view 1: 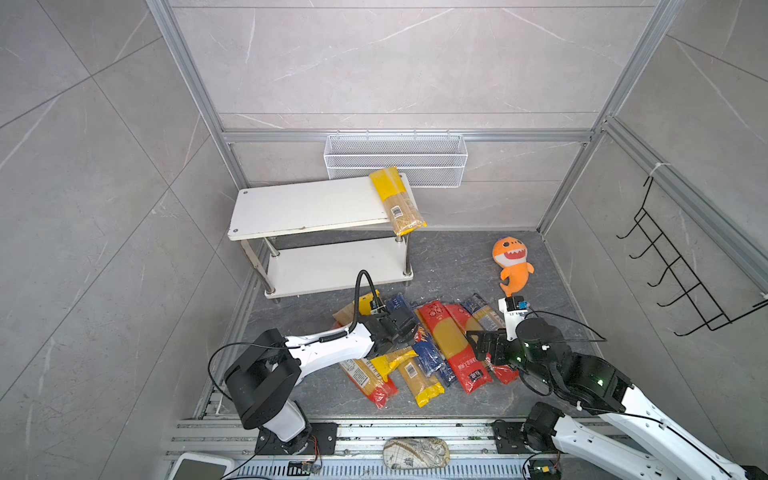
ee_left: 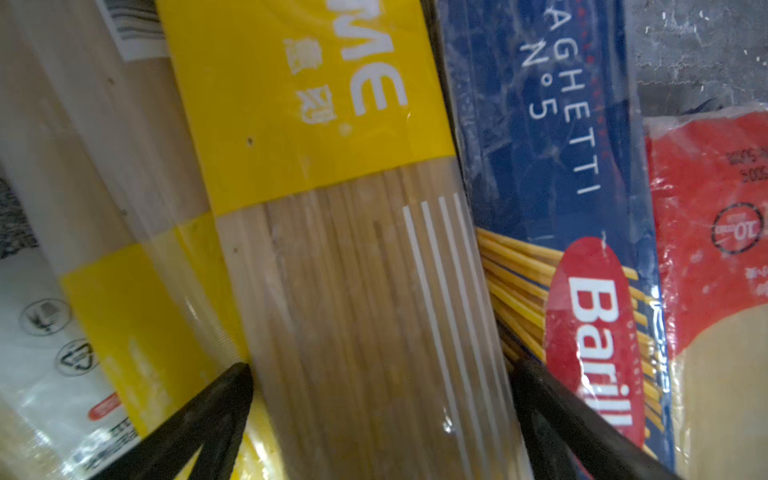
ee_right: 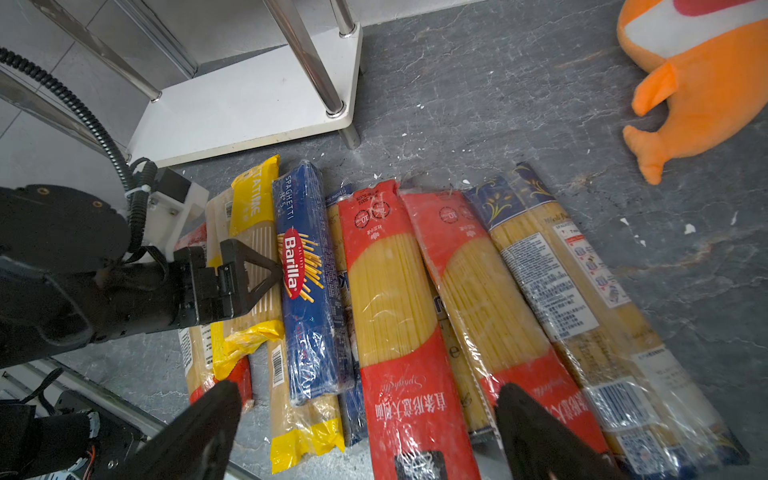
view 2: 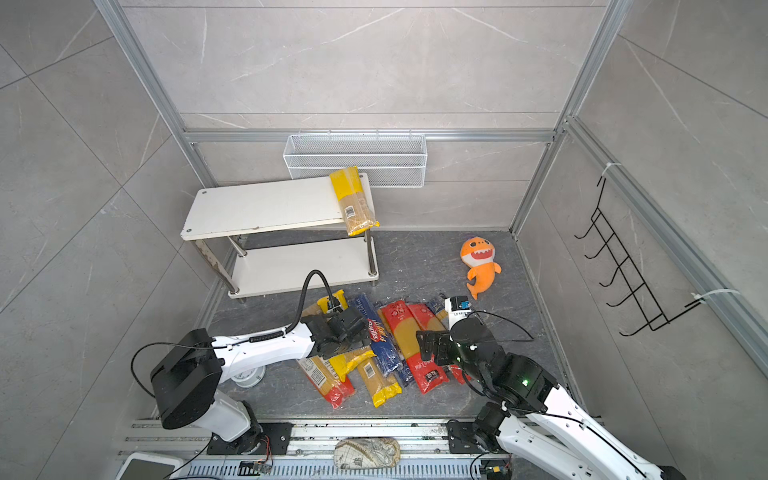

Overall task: Place and organize the pasta boxes and bags onto the shelf
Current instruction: 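Grasp another yellow Tatime pack with the left gripper while the right gripper draws back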

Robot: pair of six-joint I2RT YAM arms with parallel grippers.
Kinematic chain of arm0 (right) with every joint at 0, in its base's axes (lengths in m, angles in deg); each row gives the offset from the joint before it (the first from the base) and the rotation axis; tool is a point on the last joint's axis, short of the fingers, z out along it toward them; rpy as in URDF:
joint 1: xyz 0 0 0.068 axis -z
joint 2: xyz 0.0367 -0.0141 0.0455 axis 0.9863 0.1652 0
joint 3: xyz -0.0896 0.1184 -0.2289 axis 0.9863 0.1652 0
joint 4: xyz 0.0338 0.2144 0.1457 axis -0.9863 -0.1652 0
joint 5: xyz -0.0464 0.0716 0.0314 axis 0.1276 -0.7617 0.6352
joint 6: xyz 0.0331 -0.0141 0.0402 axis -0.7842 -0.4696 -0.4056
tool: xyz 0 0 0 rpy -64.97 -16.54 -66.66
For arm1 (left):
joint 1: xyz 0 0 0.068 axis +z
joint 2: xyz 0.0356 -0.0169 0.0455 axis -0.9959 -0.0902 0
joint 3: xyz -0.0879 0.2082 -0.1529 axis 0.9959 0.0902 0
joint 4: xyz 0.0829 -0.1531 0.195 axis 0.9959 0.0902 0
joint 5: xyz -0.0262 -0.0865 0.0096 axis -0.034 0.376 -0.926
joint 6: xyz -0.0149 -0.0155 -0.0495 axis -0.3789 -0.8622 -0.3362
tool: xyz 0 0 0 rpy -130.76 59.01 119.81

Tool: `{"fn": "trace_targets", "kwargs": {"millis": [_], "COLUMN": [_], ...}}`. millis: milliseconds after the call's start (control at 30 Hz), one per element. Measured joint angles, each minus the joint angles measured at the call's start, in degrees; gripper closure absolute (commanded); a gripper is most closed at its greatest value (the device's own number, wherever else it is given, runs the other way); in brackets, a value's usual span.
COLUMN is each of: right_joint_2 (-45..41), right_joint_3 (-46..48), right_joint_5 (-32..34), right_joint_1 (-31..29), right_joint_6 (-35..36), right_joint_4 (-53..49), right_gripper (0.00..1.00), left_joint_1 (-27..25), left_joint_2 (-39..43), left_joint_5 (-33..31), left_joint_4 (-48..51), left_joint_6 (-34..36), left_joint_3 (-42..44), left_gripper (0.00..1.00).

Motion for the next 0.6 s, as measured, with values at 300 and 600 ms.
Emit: {"fn": "trace_targets", "kwargs": {"millis": [300,600], "right_joint_2": [-1.29,-0.57], "right_joint_3": [0.00,0.00], "right_joint_5": [1.05,1.05], "right_joint_1": [0.00,-0.07], "right_joint_6": [0.02,0.02], "right_joint_4": [-1.62,-1.92], "right_gripper": [0.01,0.01], "left_joint_1": [1.40,1.75], "left_joint_2": [-3.82,-1.73], "left_joint_5": [1.49,1.79], "left_joint_4": [1.57,2.47], "left_joint_6": [-1.33,-2.08], "left_joint_3": [-2.47,-2.34], "left_gripper": [0.47,0.85]}}
